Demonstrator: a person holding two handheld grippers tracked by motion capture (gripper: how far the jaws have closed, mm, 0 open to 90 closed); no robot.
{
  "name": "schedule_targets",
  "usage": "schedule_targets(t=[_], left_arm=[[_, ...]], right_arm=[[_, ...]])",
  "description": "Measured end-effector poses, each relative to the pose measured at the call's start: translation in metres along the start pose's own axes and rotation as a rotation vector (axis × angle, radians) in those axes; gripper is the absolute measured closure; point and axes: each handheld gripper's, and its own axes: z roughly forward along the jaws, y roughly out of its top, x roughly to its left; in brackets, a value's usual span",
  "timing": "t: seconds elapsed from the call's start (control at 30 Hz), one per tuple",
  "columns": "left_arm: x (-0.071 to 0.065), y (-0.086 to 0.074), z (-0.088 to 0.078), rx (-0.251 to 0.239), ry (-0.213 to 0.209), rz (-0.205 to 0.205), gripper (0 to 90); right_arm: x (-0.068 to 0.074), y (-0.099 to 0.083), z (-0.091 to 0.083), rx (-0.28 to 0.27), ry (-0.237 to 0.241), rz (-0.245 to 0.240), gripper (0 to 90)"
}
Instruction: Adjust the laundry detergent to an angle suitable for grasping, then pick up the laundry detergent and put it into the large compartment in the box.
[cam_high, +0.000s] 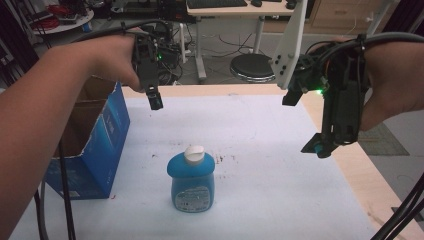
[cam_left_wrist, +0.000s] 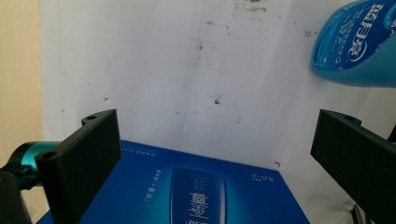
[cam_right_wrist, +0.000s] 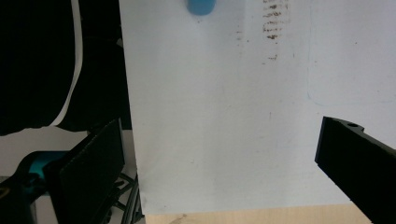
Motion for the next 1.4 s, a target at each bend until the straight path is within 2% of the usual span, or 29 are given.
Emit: schedule_targets(t=[0.23, 0.3, 0.6, 0.63, 0.77, 0.97, 1.2, 1.23, 1.4], left_arm=[[-0.008, 0.008, -0.001, 0.024, -0.001, 0.004, 1.8], [-0.009, 0.011, -0.004, 0.014, 0.002, 0.009, 1.8], [-0.011, 0.007, -0.004, 0.021, 0.009, 0.006, 1.8], [-0.013, 0.004, -0.007, 0.016, 0.015, -0.009, 1.7], [-0.016, 0.005, -0.007, 0.012, 0.016, -0.007, 1.8], [-0.013, 0.005, -0.005, 0.010, 0.004, -0.012, 1.7], [-0.008, -0.005, -0.004, -0.037, -0.013, -0.020, 1.8], [-0.009, -0.009, -0.004, -0.055, -0.018, -0.017, 1.7], [-0.015, -0.021, -0.009, -0.081, -0.028, -0.013, 1.8]], right_arm=[[0.001, -0.005, -0.005, -0.001, -0.008, -0.013, 0.8], [0.001, -0.007, -0.010, -0.026, -0.023, -0.013, 0.8], [0.001, -0.007, -0.012, -0.021, -0.033, -0.013, 0.7], [0.003, -0.004, -0.012, -0.018, -0.040, -0.020, 0.7], [0.008, -0.001, -0.013, -0.021, -0.040, -0.040, 0.8], [0.008, -0.001, -0.013, -0.026, -0.053, -0.029, 0.7], [0.004, 0.001, -0.007, -0.024, -0.036, -0.032, 0.8], [0.003, 0.000, -0.007, -0.021, -0.035, -0.031, 0.7], [0.000, -0.002, -0.006, -0.022, -0.037, -0.025, 0.7]])
